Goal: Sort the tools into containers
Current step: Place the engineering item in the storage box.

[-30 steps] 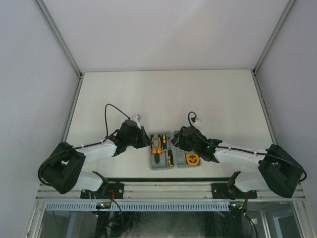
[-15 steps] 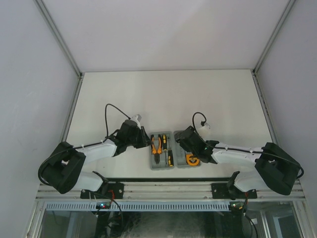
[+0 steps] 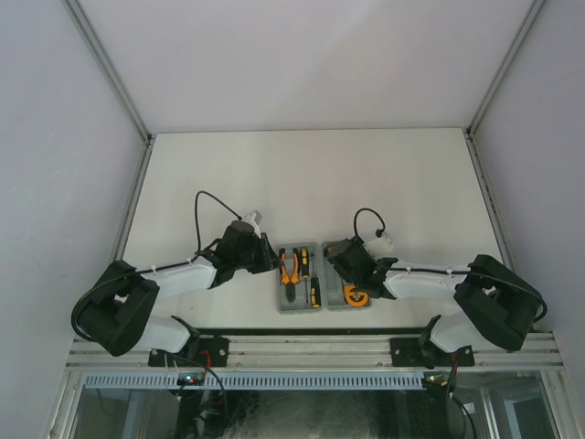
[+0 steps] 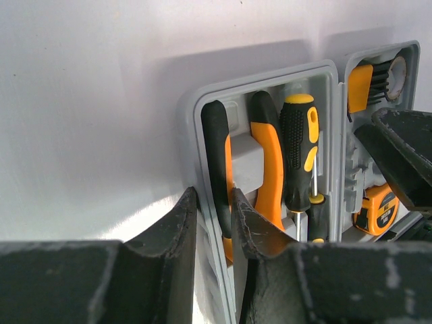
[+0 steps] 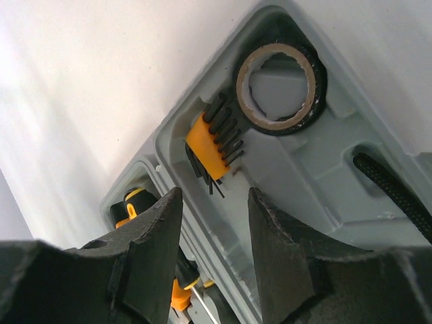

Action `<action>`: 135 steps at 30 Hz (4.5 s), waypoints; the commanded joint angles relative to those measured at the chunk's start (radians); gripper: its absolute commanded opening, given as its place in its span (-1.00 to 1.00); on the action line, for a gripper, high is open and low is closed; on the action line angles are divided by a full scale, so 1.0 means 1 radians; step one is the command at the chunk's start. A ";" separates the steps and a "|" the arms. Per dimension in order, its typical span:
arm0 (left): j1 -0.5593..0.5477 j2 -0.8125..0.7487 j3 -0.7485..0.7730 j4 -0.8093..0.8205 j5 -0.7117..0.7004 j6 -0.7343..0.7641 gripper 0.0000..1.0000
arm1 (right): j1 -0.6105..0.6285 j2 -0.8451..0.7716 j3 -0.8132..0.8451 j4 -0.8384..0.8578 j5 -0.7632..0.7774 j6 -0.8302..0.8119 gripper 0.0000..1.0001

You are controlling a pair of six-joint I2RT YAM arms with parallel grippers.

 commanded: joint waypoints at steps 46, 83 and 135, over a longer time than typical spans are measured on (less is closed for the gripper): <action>-0.016 0.022 0.012 -0.033 0.013 0.016 -0.58 | -0.057 0.107 -0.018 0.226 0.036 -0.108 -0.84; 0.019 0.010 0.095 -0.233 -0.057 0.164 -0.64 | -0.137 -0.531 -0.117 0.226 -0.690 -2.215 -1.00; 0.052 -0.004 0.096 -0.228 -0.010 0.164 -0.63 | -0.015 -0.635 -0.042 0.079 -0.447 -2.292 0.14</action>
